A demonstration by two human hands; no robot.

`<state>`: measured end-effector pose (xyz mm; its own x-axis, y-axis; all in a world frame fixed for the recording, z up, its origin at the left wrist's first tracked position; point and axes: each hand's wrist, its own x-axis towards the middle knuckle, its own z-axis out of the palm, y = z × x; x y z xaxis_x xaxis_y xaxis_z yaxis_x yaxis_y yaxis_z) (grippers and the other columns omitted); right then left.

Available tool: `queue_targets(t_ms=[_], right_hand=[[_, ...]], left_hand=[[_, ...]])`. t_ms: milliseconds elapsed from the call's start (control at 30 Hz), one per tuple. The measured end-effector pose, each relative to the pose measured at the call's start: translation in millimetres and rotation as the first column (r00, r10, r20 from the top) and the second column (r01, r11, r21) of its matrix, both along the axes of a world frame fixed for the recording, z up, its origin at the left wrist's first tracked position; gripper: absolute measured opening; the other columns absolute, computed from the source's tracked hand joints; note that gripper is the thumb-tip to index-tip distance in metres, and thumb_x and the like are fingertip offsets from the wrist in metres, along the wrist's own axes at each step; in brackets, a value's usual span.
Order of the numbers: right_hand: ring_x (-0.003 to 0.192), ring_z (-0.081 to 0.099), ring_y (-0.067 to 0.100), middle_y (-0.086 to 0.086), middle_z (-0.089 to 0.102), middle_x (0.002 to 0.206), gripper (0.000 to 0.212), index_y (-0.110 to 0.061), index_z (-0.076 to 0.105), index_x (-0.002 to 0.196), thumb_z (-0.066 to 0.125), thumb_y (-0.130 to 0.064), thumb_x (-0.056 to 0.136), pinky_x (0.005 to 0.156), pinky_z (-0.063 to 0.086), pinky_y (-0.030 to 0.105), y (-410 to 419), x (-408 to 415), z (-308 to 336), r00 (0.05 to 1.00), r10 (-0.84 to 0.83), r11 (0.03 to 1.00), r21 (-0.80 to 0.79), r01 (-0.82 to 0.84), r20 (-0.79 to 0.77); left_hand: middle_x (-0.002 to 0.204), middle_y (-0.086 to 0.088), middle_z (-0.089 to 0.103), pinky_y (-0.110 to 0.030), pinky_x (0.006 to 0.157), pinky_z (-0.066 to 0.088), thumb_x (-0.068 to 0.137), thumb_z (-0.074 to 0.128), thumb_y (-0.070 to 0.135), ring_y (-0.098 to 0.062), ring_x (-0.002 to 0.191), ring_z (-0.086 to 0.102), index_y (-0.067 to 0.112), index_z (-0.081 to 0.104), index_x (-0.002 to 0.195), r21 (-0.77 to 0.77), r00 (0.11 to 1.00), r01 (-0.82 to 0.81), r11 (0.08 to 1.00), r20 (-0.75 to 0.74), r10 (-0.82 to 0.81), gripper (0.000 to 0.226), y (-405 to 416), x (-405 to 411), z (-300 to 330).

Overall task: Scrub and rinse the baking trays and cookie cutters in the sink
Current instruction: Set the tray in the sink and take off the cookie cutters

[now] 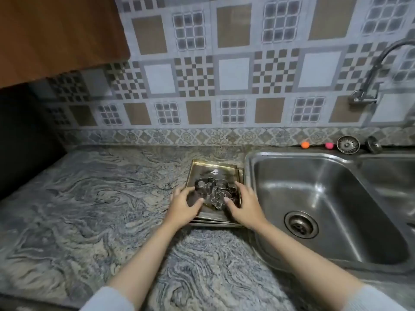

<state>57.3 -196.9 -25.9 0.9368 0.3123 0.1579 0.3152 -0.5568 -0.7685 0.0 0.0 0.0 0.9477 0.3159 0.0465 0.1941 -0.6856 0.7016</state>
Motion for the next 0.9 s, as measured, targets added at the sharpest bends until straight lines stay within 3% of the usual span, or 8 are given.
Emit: queue_targets(t_ms=[67, 133, 233, 333, 467, 700, 900], right_hand=[[0.137, 0.028, 0.02, 0.005, 0.033, 0.147, 0.069, -0.021, 0.03, 0.145, 0.055, -0.05, 0.088, 0.111, 0.027, 0.037, 1.3, -0.1, -7.2, 0.999, -0.047, 0.999, -0.007, 0.047, -0.012], [0.138, 0.027, 0.021, 0.007, 0.033, 0.148, 0.067, -0.022, 0.031, 0.144, 0.053, -0.052, 0.088, 0.112, 0.027, 0.038, 1.3, -4.4, -17.7, 0.996, -0.074, 0.997, -0.018, 0.073, -0.046], [0.14, 0.025, 0.02, 0.006, 0.03, 0.151, 0.069, -0.023, 0.031, 0.145, 0.048, -0.058, 0.088, 0.114, 0.026, 0.039, 3.8, -6.8, -27.6, 0.992, -0.084, 0.996, -0.037, 0.08, -0.09], [0.141, 0.023, 0.019, 0.006, 0.026, 0.153, 0.073, -0.024, 0.03, 0.146, 0.043, -0.063, 0.086, 0.115, 0.023, 0.038, 5.9, -8.4, -32.8, 0.99, -0.108, 0.994, -0.043, 0.104, -0.09], [0.144, 0.016, 0.018, 0.005, 0.019, 0.156, 0.068, -0.025, 0.028, 0.147, 0.049, -0.055, 0.089, 0.115, 0.016, 0.035, 13.3, -13.1, -37.0, 0.99, -0.11, 0.993, -0.057, 0.106, -0.089], [0.127, 0.039, 0.007, -0.002, 0.044, 0.141, 0.062, -0.018, 0.043, 0.139, 0.061, -0.044, 0.086, 0.104, 0.029, 0.024, 20.7, -14.8, -24.4, 0.958, -0.249, 0.948, 0.166, 0.271, -0.143], [0.115, 0.049, 0.005, -0.013, 0.056, 0.122, 0.04, -0.023, 0.058, 0.122, 0.065, -0.037, 0.085, 0.101, 0.039, 0.028, 22.8, -16.3, -18.9, 0.93, -0.269, 0.889, 0.306, 0.34, -0.25]], left_hand=[[0.148, -0.004, 0.031, -0.04, 0.113, 0.022, 0.086, 0.062, 0.043, -0.023, 0.14, 0.022, 0.024, 0.05, 0.132, 0.012, 0.999, -0.015, 1.0, -0.033, 0.015, 0.052, 5.4, 2.4, -4.1], [0.146, -0.006, 0.036, -0.039, 0.112, 0.026, 0.086, 0.063, 0.041, -0.022, 0.137, 0.029, 0.023, 0.049, 0.132, -0.04, 0.998, 0.002, 0.999, -0.064, -0.005, 0.052, 10.2, 0.6, -10.4], [0.137, -0.002, 0.046, -0.03, 0.105, 0.036, 0.086, 0.065, 0.036, -0.013, 0.123, 0.044, 0.024, 0.049, 0.132, -0.164, 0.998, 0.017, 0.986, -0.05, -0.025, 0.051, 12.2, -1.1, -15.5], [0.133, 0.002, 0.049, -0.023, 0.097, 0.034, 0.086, 0.066, 0.033, -0.006, 0.113, 0.043, 0.023, 0.048, 0.134, -0.237, 0.999, 0.027, 0.971, -0.036, -0.037, 0.052, 12.7, 0.2, -15.1], [0.135, 0.003, 0.05, -0.024, 0.097, 0.036, 0.083, 0.068, 0.036, -0.008, 0.115, 0.046, 0.026, 0.048, 0.134, -0.357, 0.999, 0.01, 0.934, -0.039, -0.026, 0.056, 13.7, 3.2, -16.0], [0.132, 0.01, 0.046, -0.026, 0.094, 0.037, 0.084, 0.066, 0.04, -0.006, 0.113, 0.043, 0.028, 0.045, 0.136, -0.424, 0.999, 0.015, 0.906, -0.03, -0.03, 0.058, 13.6, 1.3, -18.3], [0.135, 0.006, 0.05, -0.032, 0.098, 0.042, 0.083, 0.066, 0.042, -0.01, 0.114, 0.049, 0.031, 0.046, 0.135, -0.42, 0.999, 0.023, 0.907, -0.026, -0.038, 0.057, 16.0, 1.5, -20.9]])
